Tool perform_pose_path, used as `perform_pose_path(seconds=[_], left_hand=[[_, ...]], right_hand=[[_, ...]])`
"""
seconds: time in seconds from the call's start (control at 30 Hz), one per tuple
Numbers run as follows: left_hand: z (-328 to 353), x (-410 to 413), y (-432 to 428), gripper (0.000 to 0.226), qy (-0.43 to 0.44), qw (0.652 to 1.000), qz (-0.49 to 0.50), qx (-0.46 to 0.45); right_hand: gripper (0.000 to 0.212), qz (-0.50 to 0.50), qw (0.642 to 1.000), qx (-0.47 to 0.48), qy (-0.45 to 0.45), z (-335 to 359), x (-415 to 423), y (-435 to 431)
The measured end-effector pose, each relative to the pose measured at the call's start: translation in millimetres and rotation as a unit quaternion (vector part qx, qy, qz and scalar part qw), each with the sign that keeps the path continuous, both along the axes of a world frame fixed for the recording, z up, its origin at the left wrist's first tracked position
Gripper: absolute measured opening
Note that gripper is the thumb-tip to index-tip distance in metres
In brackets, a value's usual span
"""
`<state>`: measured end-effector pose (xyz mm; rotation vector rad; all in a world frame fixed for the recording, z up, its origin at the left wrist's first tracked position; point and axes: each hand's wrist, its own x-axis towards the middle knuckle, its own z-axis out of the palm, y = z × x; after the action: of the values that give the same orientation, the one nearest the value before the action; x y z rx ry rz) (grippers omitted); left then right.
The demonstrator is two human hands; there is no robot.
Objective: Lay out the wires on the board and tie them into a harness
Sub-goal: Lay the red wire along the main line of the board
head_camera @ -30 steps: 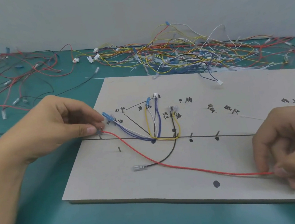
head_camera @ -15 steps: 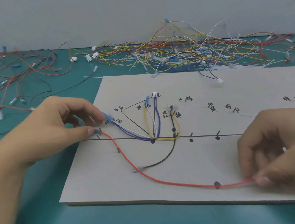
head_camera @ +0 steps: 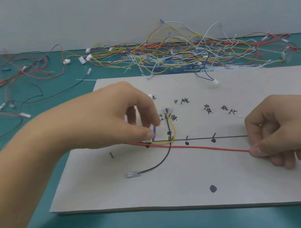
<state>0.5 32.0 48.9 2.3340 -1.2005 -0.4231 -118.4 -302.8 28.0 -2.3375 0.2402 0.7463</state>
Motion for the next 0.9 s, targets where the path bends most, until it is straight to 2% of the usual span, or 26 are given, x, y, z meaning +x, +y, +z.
perform_pose_path(seconds=[0.2, 0.3, 0.37, 0.5, 0.67, 0.8, 0.9], left_hand=[[-19, -15, -46, 0.02, -0.019, 0.999, -0.027, -0.033], [-30, -19, -40, 0.019, 0.015, 0.997, -0.052, -0.053], [-32, -18, -34, 0.02, 0.017, 0.996, -0.044, -0.074], [-34, -16, -35, 0.022, -0.001, 0.997, -0.036, -0.071], [-39, -16, -37, 0.016, -0.011, 0.996, -0.03, -0.086], [-43, -17, -40, 0.009, -0.023, 0.995, -0.028, -0.09], [-42, -19, -43, 0.011, -0.027, 0.996, -0.028, -0.085]], right_hand=[[0.039, -0.073, 0.996, 0.017, -0.048, 2, -1, 0], [0.05, -0.113, 0.985, 0.013, -0.13, 3, -1, -4], [0.049, -0.13, 0.977, -0.003, -0.171, 3, -4, -6], [0.047, -0.108, 0.983, -0.04, -0.141, 4, -6, 0], [0.048, -0.086, 0.979, -0.128, -0.136, 10, -7, 3], [0.045, -0.106, 0.979, -0.128, -0.116, 15, -8, 2], [0.041, -0.126, 0.983, -0.093, -0.098, 14, -7, -1]])
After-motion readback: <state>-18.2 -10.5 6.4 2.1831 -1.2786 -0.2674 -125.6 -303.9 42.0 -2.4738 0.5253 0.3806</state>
